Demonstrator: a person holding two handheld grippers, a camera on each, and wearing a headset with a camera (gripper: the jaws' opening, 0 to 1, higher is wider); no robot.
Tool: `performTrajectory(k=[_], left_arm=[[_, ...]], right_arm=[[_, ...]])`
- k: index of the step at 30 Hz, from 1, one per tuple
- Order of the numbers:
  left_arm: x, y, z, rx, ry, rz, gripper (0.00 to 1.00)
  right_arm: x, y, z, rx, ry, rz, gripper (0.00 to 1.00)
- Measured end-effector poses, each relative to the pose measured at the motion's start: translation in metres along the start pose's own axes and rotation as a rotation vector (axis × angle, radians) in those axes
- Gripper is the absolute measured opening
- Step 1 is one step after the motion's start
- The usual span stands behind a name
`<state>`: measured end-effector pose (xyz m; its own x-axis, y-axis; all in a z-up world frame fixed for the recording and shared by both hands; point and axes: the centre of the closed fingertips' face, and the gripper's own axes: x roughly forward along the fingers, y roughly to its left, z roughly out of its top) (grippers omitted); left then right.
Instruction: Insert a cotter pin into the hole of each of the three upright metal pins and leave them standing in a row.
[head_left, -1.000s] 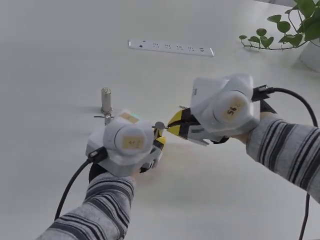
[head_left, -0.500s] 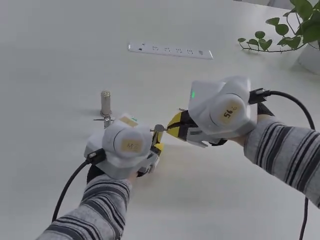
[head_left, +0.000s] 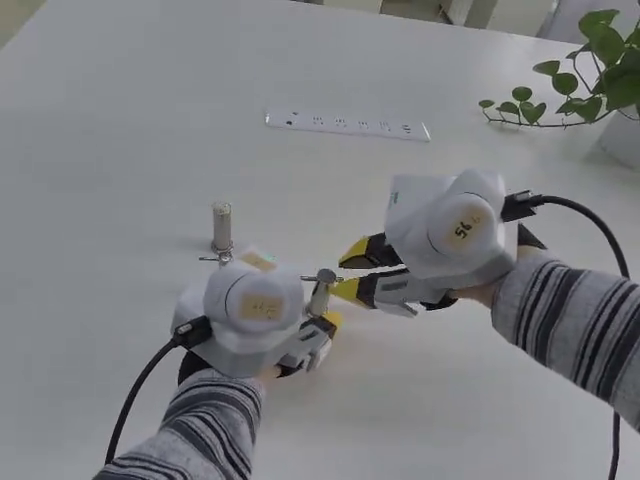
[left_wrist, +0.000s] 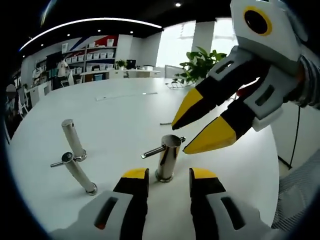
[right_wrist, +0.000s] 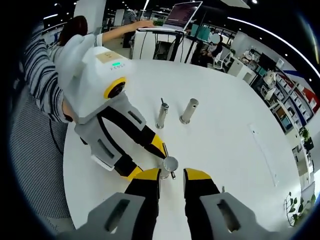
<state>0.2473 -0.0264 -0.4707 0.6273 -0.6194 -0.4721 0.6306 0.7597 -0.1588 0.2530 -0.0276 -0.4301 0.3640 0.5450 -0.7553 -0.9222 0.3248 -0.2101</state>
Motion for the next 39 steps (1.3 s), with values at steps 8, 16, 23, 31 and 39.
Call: performTrajectory(k=[8,16,23,31,39], left_arm=[[-0.024,-0.001,0.003,0.021,0.003,0.025,0.39],[-0.043,0.002,0.005,-0.002,-0.01,0.04,0.46],[-0.059,0.002,0.008,-0.009,-0.023,0.058,0.52],[-0.078,0.003,0.008,-0.016,-0.028,0.056,0.6],[-0.093,0.02,0.012,0.005,-0.047,0.088,0.71]], right_arm=[[0.014,0.001,0.002,0.063,0.009,0.043,0.16],[0.02,0.004,-0.001,0.07,0.019,0.06,0.13],[0.022,0.003,-0.002,0.077,0.015,0.072,0.1],[0.02,0.006,0.002,0.119,0.019,0.09,0.08],[0.022,0.002,0.009,0.117,0.028,0.083,0.08]])
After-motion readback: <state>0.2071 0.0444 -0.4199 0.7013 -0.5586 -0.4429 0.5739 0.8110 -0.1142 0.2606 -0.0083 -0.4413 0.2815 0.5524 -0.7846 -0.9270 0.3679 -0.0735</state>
